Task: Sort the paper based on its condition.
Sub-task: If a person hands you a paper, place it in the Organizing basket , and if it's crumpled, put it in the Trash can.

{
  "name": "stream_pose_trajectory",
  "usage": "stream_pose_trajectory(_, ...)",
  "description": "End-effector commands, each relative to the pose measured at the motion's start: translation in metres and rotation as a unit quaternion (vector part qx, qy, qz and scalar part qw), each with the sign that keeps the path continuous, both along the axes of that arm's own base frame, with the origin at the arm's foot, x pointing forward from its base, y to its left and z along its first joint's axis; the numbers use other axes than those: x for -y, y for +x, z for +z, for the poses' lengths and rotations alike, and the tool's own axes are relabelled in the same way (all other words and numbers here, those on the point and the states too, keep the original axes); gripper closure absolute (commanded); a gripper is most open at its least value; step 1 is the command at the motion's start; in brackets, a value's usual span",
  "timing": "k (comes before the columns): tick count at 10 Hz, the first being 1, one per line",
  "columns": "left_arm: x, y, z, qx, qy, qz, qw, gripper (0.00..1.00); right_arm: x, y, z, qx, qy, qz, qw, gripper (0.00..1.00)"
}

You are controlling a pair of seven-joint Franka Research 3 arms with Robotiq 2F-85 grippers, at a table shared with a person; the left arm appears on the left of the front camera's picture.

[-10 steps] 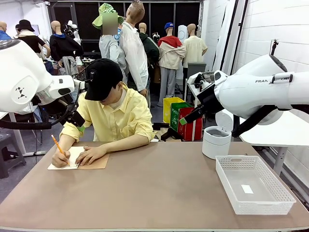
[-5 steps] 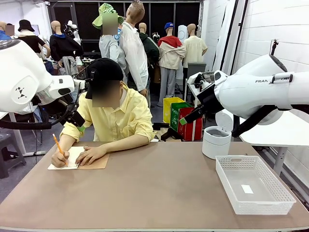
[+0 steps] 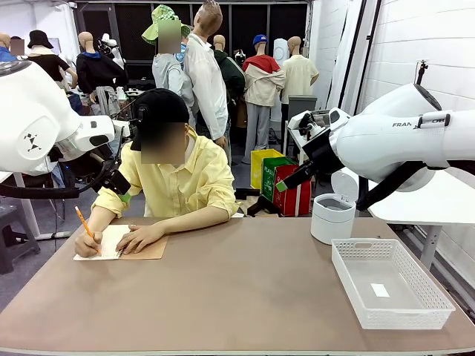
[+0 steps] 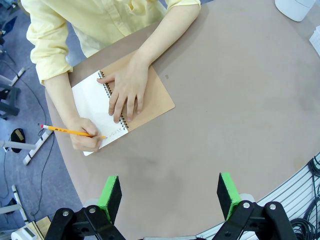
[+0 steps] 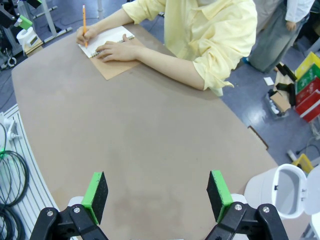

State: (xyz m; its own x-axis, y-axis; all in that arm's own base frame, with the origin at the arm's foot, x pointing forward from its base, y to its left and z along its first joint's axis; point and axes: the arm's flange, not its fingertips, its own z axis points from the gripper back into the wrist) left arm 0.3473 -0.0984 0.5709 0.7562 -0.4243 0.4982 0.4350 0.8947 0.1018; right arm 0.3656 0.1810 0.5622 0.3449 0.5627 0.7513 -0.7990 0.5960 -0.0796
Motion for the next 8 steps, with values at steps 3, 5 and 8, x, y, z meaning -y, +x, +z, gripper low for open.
stream_pose_trajectory(3,-0.0011,-0.0004,0.001,0.002,0.003,0.0,1.0,0.0,0.0011,-0.0015,-0.0021,-0.003,0.002,0.001,1.0,0.0)
stream_pose_trajectory(5,-0.0011,-0.0004,0.001,0.002,0.003,0.0,1.0,0.0,0.0011,-0.0015,-0.0021,-0.003,0.002,0.001,1.0,0.0)
stream_pose_trajectory(8,-0.0011,-0.0004,0.001,0.002,0.003,0.0,1.0,0.0,0.0011,-0.0015,-0.0021,-0.003,0.002,0.001,1.0,0.0)
